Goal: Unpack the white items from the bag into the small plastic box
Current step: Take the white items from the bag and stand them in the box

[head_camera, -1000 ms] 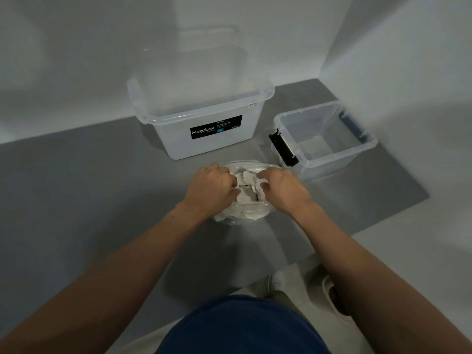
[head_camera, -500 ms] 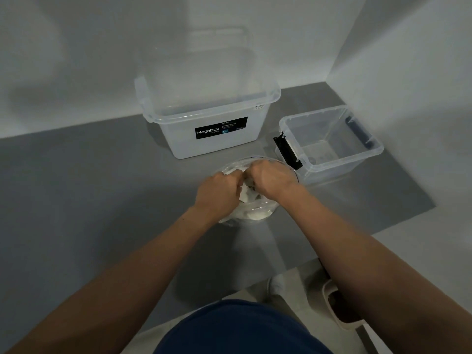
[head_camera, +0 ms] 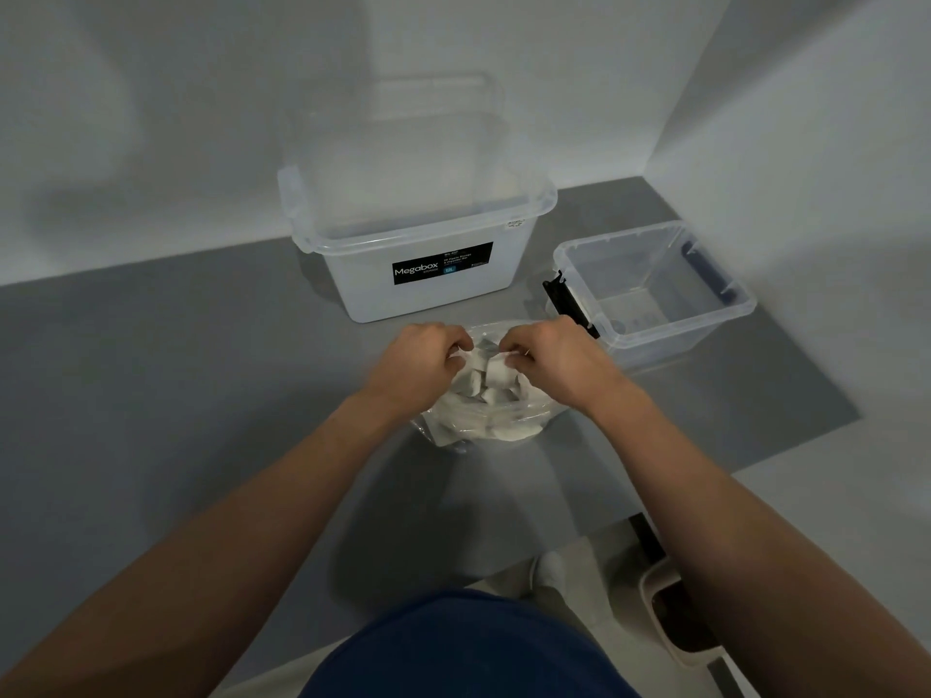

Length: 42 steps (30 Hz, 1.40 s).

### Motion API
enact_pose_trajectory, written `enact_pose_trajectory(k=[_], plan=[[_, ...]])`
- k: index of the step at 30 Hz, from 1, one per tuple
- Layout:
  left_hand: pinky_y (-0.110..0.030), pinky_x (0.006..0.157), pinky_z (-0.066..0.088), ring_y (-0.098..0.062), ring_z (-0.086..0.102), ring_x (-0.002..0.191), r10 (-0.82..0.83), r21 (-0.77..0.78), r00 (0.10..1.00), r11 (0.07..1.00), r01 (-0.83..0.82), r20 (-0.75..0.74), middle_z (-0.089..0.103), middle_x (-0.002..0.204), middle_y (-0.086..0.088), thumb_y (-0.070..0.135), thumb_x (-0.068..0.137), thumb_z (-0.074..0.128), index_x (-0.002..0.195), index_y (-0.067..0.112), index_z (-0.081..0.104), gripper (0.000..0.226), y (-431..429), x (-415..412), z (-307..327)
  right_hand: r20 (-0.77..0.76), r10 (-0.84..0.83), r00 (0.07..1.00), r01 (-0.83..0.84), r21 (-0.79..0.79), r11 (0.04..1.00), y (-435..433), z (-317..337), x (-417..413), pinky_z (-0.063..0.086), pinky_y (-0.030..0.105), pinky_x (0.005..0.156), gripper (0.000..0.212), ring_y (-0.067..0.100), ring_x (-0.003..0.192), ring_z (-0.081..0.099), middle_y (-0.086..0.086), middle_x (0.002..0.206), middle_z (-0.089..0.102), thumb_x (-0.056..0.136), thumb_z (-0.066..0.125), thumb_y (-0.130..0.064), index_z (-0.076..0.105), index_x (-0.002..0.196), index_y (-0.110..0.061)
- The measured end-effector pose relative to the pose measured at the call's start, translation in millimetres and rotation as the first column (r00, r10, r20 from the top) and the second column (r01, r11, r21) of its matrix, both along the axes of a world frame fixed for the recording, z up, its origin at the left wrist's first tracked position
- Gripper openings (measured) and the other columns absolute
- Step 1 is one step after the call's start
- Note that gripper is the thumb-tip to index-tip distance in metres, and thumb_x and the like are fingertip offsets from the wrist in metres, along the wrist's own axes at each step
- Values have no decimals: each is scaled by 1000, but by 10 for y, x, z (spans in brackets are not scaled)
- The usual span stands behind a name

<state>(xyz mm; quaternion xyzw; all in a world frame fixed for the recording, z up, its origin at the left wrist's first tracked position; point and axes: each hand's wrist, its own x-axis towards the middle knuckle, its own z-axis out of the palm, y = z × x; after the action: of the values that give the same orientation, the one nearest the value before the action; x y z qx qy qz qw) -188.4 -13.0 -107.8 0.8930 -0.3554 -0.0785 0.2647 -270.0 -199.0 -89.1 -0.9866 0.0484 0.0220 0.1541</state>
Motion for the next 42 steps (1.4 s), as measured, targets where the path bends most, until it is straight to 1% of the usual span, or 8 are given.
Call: enact_pose_trajectory(k=[6,13,17,27,32,35,38,42], plan=[[-19,78,47,-12,68,89,23,-29,999,999,-24,-30,75,96,3,13,89,63,105,18,73,18,30,-4,13,132,-38,991,20,131,991,-29,44,-148,56,38,86,18,22,90,72,1,99,78,94,68,-17,78,109,-16],[-28,80,55,1,65,78,66,-181,994,980,-80,-82,69,83,20,23,91,65,91,30,72,10,7,-29,182,170,-61,984,38,132,990,-67,146,-208,57,36,80,13,20,83,71,0,87,78,93,69,-21,77,103,-17],[-33,65,61,-6,69,67,132,-350,969,915,-200,-210,71,83,11,23,92,68,97,25,71,7,-39,-54,297,297,-104,949,47,194,980,-196,358,-361,46,7,74,15,10,82,70,-6,93,78,94,67,-16,78,105,-17],[-31,73,61,-4,71,73,168,-497,966,832,-246,-197,73,86,21,27,90,71,91,28,76,5,-518,-165,745,471,-347,811,210,320,924,-1316,906,-335,56,22,78,14,7,78,71,-5,84,76,95,68,-25,77,103,-18],[-36,77,61,-8,71,79,206,-494,953,819,-293,-223,74,87,15,25,89,72,94,26,77,7,-776,-165,847,360,-238,902,176,197,964,-1715,680,-25,53,26,81,14,16,84,71,1,91,78,94,68,-22,78,102,-16],[-38,77,61,-9,72,77,252,-494,938,800,-340,-238,74,86,11,21,90,71,95,24,76,8,-896,-152,851,96,-85,992,72,131,989,-1821,437,192,50,25,82,16,20,95,69,3,101,77,96,65,-21,78,105,-15],[-37,80,61,-8,72,76,275,-459,929,811,-362,-247,74,88,11,18,92,68,99,25,75,12,-983,-141,842,-191,54,980,-37,96,995,-1863,175,404,50,29,84,18,24,100,68,6,108,75,95,66,-22,77,107,-14],[-35,80,61,-7,72,77,290,-428,922,821,-378,-257,74,91,9,19,91,69,104,23,73,14,-1075,-142,829,-298,116,948,-87,110,990,-1880,-112,589,49,28,83,18,22,96,68,4,105,76,91,69,-21,79,106,-16]])
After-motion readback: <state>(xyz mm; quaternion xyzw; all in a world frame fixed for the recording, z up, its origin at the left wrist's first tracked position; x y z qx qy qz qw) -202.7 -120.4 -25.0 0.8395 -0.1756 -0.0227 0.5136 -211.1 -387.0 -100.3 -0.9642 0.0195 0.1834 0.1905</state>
